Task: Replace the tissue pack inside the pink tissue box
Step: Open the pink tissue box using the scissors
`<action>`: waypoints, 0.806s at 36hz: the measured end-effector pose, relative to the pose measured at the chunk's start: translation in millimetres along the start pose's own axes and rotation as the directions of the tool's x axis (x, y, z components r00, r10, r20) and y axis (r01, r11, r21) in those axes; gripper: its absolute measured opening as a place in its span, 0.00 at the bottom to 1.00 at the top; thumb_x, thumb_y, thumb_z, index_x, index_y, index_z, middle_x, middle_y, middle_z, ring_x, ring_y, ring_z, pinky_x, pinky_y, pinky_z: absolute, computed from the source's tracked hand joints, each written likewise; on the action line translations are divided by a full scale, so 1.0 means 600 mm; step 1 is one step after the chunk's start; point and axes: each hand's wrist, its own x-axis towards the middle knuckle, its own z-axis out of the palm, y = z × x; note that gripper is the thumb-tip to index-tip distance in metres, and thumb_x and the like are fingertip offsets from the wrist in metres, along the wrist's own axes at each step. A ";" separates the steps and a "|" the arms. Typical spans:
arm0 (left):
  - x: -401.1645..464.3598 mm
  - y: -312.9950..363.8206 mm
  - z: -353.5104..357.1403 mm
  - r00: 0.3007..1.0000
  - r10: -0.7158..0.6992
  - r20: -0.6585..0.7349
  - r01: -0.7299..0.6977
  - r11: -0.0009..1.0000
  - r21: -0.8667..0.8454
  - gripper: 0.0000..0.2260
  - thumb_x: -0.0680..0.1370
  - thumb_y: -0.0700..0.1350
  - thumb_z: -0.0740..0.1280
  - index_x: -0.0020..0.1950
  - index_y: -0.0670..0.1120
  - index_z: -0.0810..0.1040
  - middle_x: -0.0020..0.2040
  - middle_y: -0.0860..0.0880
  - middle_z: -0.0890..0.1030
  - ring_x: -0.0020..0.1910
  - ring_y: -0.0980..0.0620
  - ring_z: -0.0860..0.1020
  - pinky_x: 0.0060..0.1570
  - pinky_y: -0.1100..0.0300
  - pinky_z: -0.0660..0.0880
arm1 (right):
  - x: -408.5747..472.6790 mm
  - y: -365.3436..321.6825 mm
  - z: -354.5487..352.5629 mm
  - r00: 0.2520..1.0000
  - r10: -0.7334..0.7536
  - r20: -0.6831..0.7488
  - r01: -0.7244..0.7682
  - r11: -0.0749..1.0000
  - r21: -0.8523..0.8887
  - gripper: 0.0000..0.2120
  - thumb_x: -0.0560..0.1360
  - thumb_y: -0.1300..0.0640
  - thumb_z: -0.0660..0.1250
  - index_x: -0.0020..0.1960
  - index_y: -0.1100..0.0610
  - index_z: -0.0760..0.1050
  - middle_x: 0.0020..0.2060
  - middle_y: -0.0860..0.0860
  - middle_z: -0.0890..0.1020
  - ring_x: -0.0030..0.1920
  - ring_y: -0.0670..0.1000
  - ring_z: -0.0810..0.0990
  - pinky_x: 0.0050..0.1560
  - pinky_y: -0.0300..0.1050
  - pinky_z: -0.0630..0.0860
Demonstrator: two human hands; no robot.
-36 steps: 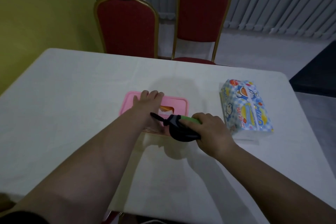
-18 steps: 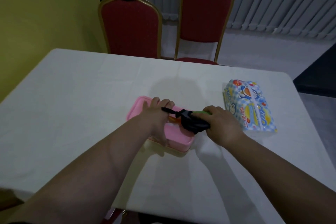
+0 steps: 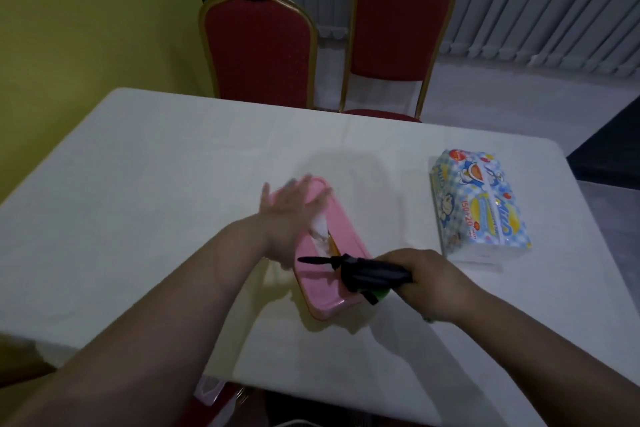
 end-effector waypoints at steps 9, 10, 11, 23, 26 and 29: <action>0.015 -0.011 0.045 0.846 -0.534 0.013 0.141 0.201 -0.969 0.22 0.81 0.49 0.49 0.76 0.55 0.53 0.68 0.42 0.69 0.51 0.45 0.74 0.44 0.56 0.71 | -0.028 -0.050 0.070 0.998 0.046 -0.051 -0.040 0.991 0.126 0.25 0.72 0.66 0.58 0.62 0.45 0.76 0.54 0.50 0.82 0.50 0.50 0.79 0.35 0.29 0.66; 0.017 -0.007 0.049 0.828 -0.560 0.031 0.137 0.148 -0.980 0.21 0.82 0.50 0.47 0.76 0.56 0.54 0.68 0.42 0.69 0.51 0.45 0.74 0.44 0.56 0.70 | -0.032 -0.054 0.081 0.998 0.027 -0.054 -0.020 0.990 0.140 0.25 0.72 0.66 0.58 0.63 0.45 0.75 0.54 0.50 0.82 0.51 0.50 0.79 0.35 0.28 0.66; 0.020 -0.004 0.053 0.817 -0.576 0.036 0.122 0.111 -0.986 0.20 0.82 0.51 0.46 0.75 0.57 0.55 0.69 0.43 0.69 0.55 0.44 0.73 0.48 0.55 0.70 | -0.036 -0.060 0.092 0.998 0.009 -0.061 -0.001 0.991 0.135 0.24 0.72 0.63 0.58 0.64 0.45 0.74 0.55 0.50 0.81 0.52 0.50 0.78 0.36 0.28 0.65; 0.040 0.001 0.076 0.797 -0.583 -0.159 0.038 0.311 -0.950 0.18 0.83 0.47 0.48 0.73 0.51 0.63 0.68 0.44 0.71 0.65 0.43 0.70 0.58 0.60 0.63 | -0.028 -0.055 0.120 0.929 -0.138 -0.344 0.016 0.942 -0.335 0.22 0.63 0.49 0.57 0.51 0.50 0.82 0.35 0.50 0.79 0.28 0.52 0.78 0.21 0.42 0.68; 0.044 -0.001 0.078 0.795 -0.588 -0.152 0.025 0.282 -0.959 0.18 0.83 0.47 0.48 0.72 0.52 0.65 0.68 0.44 0.72 0.64 0.42 0.71 0.65 0.54 0.66 | -0.005 -0.058 0.105 0.933 -0.083 -0.350 -0.025 0.956 -0.293 0.21 0.64 0.49 0.58 0.53 0.48 0.82 0.36 0.50 0.79 0.30 0.54 0.79 0.24 0.41 0.66; 0.045 -0.001 0.075 0.798 -0.593 -0.109 0.014 0.199 -0.980 0.17 0.82 0.49 0.49 0.70 0.55 0.66 0.65 0.45 0.73 0.61 0.42 0.72 0.63 0.47 0.71 | 0.032 -0.060 0.089 0.955 0.041 -0.295 -0.110 0.969 -0.221 0.19 0.71 0.45 0.65 0.62 0.42 0.75 0.47 0.50 0.78 0.43 0.54 0.79 0.35 0.42 0.67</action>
